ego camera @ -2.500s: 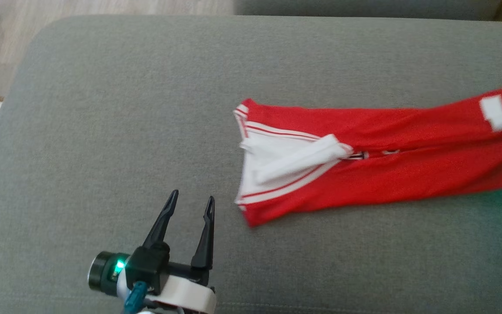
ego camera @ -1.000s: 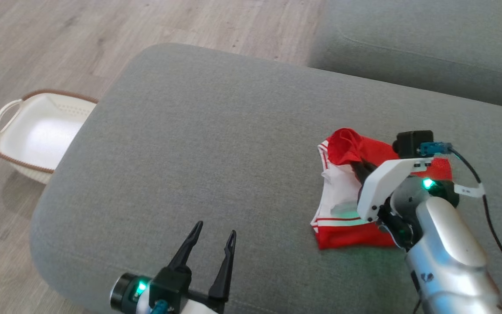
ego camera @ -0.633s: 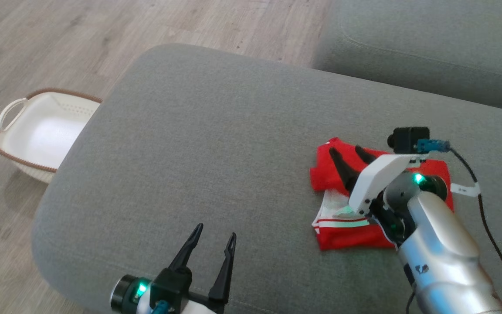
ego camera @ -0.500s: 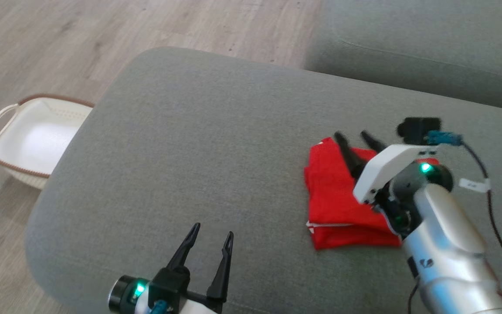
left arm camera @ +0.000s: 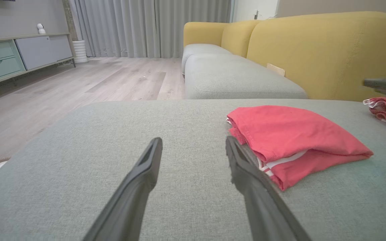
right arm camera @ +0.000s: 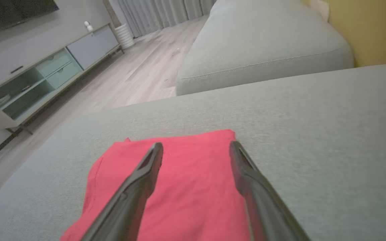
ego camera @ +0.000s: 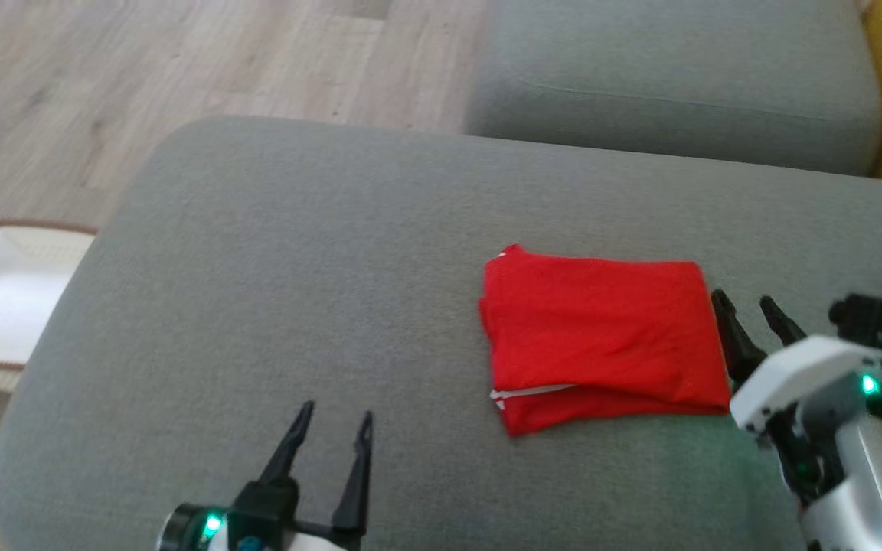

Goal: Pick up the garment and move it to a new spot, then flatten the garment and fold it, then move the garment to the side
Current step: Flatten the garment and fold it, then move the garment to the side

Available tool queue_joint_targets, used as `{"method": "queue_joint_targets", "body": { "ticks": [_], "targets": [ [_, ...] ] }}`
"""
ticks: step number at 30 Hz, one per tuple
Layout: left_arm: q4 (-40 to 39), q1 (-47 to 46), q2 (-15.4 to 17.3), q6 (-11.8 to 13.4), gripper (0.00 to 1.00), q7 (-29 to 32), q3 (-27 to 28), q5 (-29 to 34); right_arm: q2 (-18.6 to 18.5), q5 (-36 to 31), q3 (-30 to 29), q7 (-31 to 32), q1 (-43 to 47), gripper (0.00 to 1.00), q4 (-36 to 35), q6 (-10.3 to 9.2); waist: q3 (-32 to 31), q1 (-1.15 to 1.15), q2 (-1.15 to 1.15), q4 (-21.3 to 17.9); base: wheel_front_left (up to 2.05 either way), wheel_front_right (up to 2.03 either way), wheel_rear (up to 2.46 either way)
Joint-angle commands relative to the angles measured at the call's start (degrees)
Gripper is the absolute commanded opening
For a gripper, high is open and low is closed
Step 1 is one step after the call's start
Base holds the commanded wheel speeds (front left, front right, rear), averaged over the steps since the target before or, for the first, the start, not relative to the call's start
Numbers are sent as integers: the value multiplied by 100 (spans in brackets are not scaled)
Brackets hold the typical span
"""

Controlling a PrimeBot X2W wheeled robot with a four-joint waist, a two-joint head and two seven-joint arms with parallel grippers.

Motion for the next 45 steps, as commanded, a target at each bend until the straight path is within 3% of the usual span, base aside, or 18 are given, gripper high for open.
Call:
{"method": "queue_joint_targets", "body": {
  "ticks": [1, 13, 21, 30, 45],
  "targets": [
    [-212, -132, -11, 50, 100, -71, 249, -42, -73, -15, 80, -162, -115, 100, -294, -5, -55, 0, 0, -170, 0, 0, 0],
    [-337, 211, 40, 172, 100, -71, 781, -95, -15, -157, 467, -1640, 1049, 100, -491, -5, -290, 0, 0, -919, 0, 0, 0],
    [-347, 470, 34, 137, 100, -71, 982, -97, -100, -211, 993, -2336, 1370, 100, -281, -5, -606, 0, 0, -1095, 0, 0, 0],
    [-331, 696, 19, 82, 100, -71, 1209, -78, -198, -613, 1344, -2568, 1584, 100, -291, -5, -751, 0, 0, -1149, 0, 0, 0],
    [-169, 723, 9, 29, 100, -71, 1412, 70, -92, -765, 1345, -2574, 1848, 100, -643, -5, -820, 0, 0, -1107, 0, 0, 0]
  ]
}}
